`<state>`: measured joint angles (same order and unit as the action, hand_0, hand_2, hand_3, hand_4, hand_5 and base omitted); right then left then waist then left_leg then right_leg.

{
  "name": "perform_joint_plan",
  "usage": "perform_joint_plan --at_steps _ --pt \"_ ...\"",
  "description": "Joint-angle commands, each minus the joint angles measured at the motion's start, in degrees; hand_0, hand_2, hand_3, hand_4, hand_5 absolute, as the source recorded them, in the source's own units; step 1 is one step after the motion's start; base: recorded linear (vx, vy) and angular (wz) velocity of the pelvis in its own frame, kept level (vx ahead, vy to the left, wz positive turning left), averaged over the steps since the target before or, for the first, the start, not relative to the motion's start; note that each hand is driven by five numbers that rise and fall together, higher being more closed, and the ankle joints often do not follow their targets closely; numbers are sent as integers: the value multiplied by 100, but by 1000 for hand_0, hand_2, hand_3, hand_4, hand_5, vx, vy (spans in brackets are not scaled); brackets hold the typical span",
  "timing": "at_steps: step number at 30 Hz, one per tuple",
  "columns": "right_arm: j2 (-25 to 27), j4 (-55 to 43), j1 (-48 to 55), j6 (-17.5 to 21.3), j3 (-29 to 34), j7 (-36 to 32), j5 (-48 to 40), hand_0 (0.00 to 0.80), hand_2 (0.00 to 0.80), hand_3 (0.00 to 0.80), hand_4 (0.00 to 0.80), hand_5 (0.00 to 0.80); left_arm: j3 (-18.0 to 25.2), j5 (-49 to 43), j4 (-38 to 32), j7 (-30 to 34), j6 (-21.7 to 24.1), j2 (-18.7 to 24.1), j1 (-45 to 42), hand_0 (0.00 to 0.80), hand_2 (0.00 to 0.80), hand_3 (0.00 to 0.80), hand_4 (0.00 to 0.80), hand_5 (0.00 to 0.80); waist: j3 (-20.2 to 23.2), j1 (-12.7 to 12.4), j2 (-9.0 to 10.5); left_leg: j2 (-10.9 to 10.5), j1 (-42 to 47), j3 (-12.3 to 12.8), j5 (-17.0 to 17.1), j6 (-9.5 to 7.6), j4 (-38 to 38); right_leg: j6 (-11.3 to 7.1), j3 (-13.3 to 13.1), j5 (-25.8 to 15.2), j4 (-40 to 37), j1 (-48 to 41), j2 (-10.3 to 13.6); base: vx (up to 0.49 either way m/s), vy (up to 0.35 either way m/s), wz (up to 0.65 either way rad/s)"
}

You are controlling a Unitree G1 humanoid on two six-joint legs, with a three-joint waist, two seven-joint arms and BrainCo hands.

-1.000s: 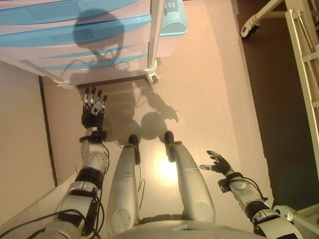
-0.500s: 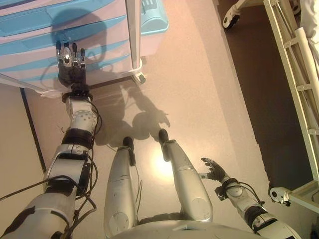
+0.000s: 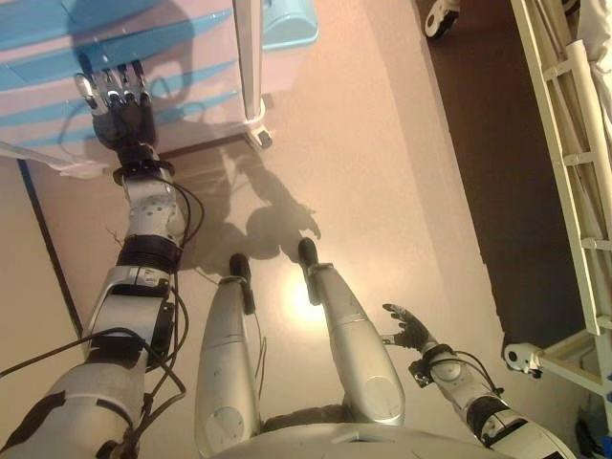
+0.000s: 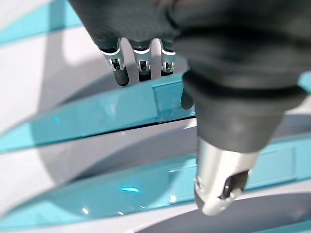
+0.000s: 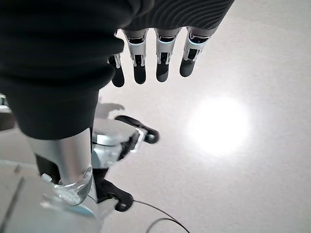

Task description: Open the drawer and pick up the medicine

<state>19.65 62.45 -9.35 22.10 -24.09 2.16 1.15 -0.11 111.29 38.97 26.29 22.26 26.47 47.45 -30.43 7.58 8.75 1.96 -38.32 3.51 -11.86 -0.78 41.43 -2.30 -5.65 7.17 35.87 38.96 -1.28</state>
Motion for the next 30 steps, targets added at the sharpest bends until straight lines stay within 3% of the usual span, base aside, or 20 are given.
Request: perform_joint_plan --at_steps 1,2,3,10,15,17,23,26,30 --pt "226 63 287 93 -141 11 11 0 0 0 0 0 117 -145 -1542 2141 41 550 741 0 0 0 0 0 440 -67 -314 -495 332 309 -150 -661 -568 453 215 -210 -678 -382 -299 -83 -33 -3" --pt "231 42 293 78 -161 3 43 0 0 0 0 0 110 -145 -1573 2430 108 585 738 452 452 452 452 452 445 -82 -317 -505 366 289 -133 -655 -612 453 211 -198 -685 -413 -303 -81 -42 -3" --pt "233 40 303 73 -183 -11 33 0 0 0 0 0 101 -162 -1644 2638 134 625 739 800 800 800 800 800 447 -114 -316 -514 394 261 -111 -642 -645 454 216 -186 -693 -457 -302 0 0 0" --pt "301 -105 358 -16 -160 -94 159 0 0 0 0 0 120 -221 -1649 3477 -90 867 500 800 800 800 800 800 422 -249 -366 -583 616 132 12 -549 -859 453 285 -91 -751 -761 -256 0 0 0" --pt "353 -324 439 -202 14 -111 377 0 0 0 0 0 490 16 -1460 3554 -439 820 -450 800 800 800 800 800 469 -417 -480 -671 839 -17 106 -464 -1034 443 420 42 -779 -1032 -119 -14 16 8" --pt "331 -405 488 -283 134 -97 477 0 0 0 0 0 748 171 -1272 3698 -594 620 -1121 800 800 800 800 800 520 -509 -536 -712 993 -109 147 -427 -1162 433 504 99 -841 -1200 -43 -10 17 12" --pt "125 -439 700 -324 601 -95 830 0 0 0 0 0 1375 171 -276 3822 -1304 -550 -3033 800 800 800 800 800 774 -817 -643 -785 1541 -349 276 -324 -1540 385 898 229 -1070 -1840 237 6 -33 20" --pt "33 -244 805 -189 969 -176 1072 0 0 0 0 0 1594 171 706 3658 -1739 -987 -3801 800 800 800 800 800 940 -965 -661 -796 1964 -472 271 -267 -1738 360 1147 309 -1258 -2347 347 90 -89 38" --pt "13 43 920 59 1456 -360 1238 0 0 0 0 0 1803 -901 1764 2862 -1958 -1241 -4534 800 800 800 800 800 1191 -1099 -631 -769 2504 -584 351 -160 -2134 335 1446 302 -1651 -2946 417 62 -87 37"
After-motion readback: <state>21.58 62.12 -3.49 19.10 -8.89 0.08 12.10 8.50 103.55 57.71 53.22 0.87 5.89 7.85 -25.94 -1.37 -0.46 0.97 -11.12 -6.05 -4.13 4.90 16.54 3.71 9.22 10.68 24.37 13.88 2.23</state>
